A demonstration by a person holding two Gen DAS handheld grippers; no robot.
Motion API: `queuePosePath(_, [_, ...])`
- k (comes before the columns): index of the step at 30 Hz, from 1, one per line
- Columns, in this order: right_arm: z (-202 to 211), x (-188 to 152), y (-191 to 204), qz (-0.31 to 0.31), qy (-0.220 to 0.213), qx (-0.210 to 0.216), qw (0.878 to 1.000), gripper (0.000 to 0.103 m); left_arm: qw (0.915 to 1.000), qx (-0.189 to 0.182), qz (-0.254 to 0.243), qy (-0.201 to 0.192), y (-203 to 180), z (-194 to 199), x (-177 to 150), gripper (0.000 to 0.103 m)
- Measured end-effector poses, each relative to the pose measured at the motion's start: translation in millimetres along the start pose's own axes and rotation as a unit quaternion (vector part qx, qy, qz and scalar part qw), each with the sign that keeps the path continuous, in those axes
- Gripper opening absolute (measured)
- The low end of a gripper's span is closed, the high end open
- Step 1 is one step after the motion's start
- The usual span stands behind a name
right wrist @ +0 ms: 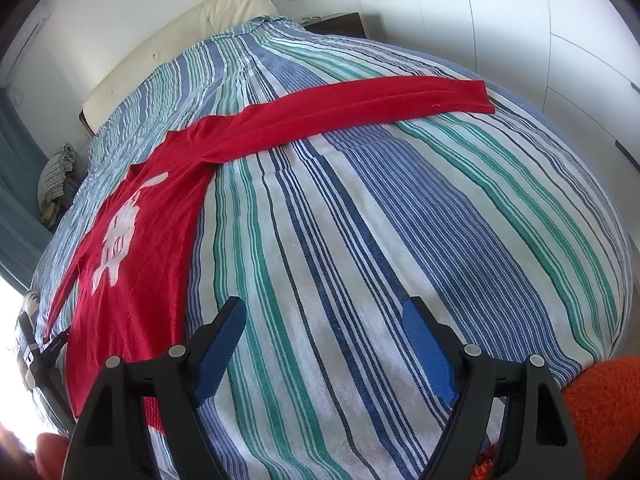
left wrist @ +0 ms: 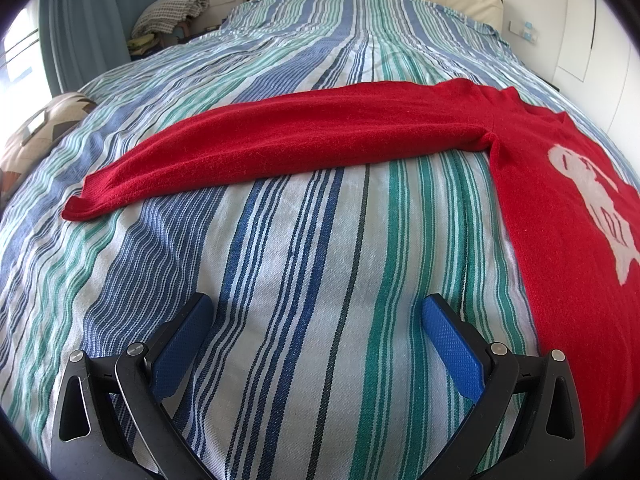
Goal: Fold small clothes
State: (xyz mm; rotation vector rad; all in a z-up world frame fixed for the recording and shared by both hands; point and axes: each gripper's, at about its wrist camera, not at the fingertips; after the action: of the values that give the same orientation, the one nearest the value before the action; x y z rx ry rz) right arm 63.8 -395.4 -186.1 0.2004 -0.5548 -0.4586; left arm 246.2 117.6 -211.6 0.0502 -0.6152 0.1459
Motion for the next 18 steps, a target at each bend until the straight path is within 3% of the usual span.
queuePosePath(18, [-1.2, -0.9, -3.3, -0.009, 0.002, 0.002, 1.000, 0.080, 1.0000, 0.000, 0.000, 0.000, -0.4, -0.1, 0.1, 0.103])
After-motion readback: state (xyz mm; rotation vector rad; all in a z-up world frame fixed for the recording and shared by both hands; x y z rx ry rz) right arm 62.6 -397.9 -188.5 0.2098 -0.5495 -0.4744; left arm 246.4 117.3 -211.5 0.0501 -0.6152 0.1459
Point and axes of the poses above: each gripper's, at about its wrist camera, not at the fingertips, and z roughly against the way its jaws point, y to its left, x to its top, and after that the axes turned 4 degrees about y, right-handed
